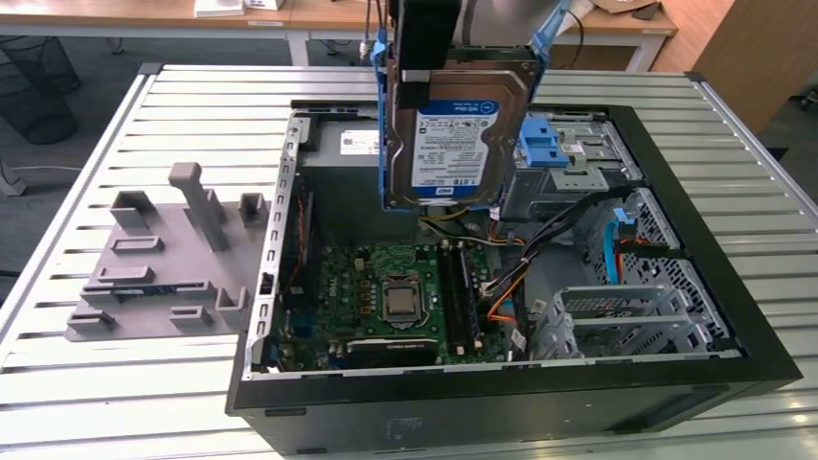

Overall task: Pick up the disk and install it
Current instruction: 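Insert the disk into the insertion slot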

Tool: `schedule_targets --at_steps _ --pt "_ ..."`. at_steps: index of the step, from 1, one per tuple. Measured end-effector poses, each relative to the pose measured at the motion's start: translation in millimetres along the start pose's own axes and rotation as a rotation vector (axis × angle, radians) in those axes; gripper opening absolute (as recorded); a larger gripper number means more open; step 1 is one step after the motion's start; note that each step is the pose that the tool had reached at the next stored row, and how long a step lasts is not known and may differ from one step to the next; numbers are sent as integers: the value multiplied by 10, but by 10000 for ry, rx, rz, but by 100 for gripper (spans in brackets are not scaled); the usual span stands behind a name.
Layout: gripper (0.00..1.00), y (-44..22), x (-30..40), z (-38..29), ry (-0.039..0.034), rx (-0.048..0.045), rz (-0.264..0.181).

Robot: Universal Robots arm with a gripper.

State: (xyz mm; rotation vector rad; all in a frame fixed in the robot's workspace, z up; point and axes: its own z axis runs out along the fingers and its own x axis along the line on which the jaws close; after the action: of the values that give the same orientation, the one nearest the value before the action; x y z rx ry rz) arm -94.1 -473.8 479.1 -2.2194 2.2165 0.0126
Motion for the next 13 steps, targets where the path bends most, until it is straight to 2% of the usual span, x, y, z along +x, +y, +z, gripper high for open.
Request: schedule_targets --at_steps 5,8,10,13 --pt "36 0 183 0 -1 1 0" --pt "36 -2 266 0 -1 1 1" --pt "36 -12 294 1 0 1 0" --pt "36 -12 296 1 0 1 1"
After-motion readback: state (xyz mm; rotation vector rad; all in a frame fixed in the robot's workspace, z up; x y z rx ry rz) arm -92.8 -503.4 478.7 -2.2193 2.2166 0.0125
